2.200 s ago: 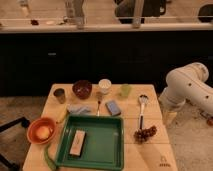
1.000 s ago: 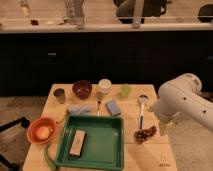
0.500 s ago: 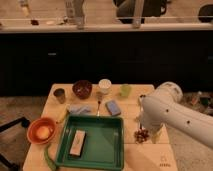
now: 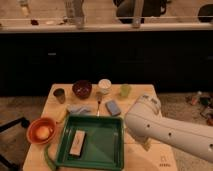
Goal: Place eraser in table surface
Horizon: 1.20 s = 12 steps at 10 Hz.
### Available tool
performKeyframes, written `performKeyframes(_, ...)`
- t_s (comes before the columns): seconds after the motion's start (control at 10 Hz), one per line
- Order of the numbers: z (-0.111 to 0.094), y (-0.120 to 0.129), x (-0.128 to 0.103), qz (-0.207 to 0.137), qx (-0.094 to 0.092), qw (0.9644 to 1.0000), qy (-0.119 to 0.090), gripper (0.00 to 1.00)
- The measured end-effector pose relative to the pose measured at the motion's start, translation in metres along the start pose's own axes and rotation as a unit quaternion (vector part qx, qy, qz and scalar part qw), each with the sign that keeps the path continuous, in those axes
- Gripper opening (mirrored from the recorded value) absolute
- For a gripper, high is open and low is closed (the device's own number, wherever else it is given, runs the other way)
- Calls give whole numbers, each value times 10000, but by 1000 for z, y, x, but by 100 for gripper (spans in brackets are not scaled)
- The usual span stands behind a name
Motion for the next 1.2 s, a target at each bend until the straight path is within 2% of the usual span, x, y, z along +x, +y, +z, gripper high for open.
performKeyframes(0.7,3,-35,-60,-537,-196,9983,124,80)
performKeyframes(1.2,5,-40,-66,-578,-281,9978,158,80)
